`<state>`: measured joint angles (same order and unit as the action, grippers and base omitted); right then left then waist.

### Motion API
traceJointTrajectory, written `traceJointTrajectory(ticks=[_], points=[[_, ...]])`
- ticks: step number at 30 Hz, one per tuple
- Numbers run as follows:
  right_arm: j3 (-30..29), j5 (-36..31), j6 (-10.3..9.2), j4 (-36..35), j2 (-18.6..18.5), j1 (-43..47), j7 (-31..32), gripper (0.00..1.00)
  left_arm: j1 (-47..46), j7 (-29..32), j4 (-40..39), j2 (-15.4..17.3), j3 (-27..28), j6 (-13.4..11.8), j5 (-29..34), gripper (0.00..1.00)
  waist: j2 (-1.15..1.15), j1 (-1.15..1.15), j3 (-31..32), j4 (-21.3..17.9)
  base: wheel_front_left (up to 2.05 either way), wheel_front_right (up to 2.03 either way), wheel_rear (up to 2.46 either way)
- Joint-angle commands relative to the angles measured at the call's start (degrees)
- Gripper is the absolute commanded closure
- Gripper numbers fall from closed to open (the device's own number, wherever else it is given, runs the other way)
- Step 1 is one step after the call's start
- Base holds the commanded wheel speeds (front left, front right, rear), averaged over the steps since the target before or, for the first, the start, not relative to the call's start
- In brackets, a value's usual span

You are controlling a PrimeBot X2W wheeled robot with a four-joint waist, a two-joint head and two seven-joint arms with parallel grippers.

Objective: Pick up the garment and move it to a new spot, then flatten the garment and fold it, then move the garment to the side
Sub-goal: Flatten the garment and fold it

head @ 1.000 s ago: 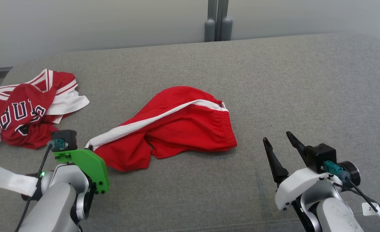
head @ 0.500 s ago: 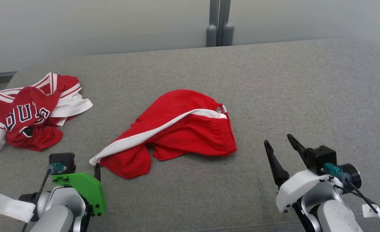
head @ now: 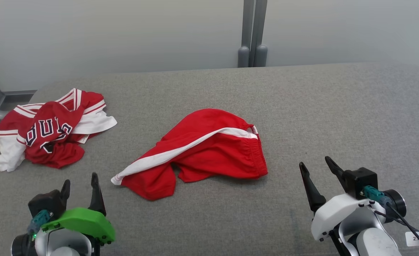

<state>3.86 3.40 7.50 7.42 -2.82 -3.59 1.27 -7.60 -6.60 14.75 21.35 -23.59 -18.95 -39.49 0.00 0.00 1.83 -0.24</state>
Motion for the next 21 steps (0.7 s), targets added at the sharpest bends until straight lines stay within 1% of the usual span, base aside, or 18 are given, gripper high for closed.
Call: traceJointTrajectory(ticks=[1,3,6,8,11,13,17,21], points=[[-0.1,0.1,-0.02,-0.1,-0.1,0.8,0.0,0.0,1.1,-2.7,-0.8,-0.6,1.0,-0.2,-0.3,0.0,0.0,0.0,0.5,0.5,0.0,0.0,0.0],[-0.2,0.3,-0.02,0.0,-0.1,1.0,-0.1,0.0,1.8,-6.0,-1.8,-1.9,2.2,0.5,-0.6,0.0,0.0,0.0,0.8,0.8,0.0,0.0,0.0],[-0.3,1.5,-0.02,0.2,-0.1,1.3,-0.8,0.0,2.9,-8.1,-3.6,-3.5,3.8,2.1,0.3,0.0,0.0,0.0,1.2,1.3,0.0,0.0,0.0],[-1.3,2.8,-0.03,0.6,-0.2,1.8,-2.1,0.0,3.7,-8.6,-5.2,-4.7,5.1,3.3,1.3,0.0,0.0,0.0,1.6,1.5,0.0,0.0,0.0],[-4.1,5.0,-0.03,2.3,-0.2,2.3,-4.5,0.0,5.5,-8.6,-8.2,-6.5,7.1,5.7,4.9,0.0,0.0,0.0,2.2,1.9,0.0,0.0,0.0],[-4.7,6.9,-0.01,3.7,0.0,2.3,-6.0,0.0,7.2,-8.6,-9.8,-7.4,8.1,7.6,7.8,0.0,0.0,0.0,2.6,2.0,0.0,0.0,0.0],[-5.5,7.9,-0.02,6.4,-0.2,2.8,-9.2,0.0,10.6,-8.6,-11.4,-9.5,10.0,10.7,12.0,0.0,0.0,0.0,3.5,2.4,0.0,0.0,0.0],[-6.4,7.7,-0.02,8.2,-0.2,3.3,-11.7,0.0,13.5,-8.6,-11.3,-10.9,11.6,13.9,14.1,0.0,0.0,0.0,4.2,2.6,0.0,0.0,0.0]])
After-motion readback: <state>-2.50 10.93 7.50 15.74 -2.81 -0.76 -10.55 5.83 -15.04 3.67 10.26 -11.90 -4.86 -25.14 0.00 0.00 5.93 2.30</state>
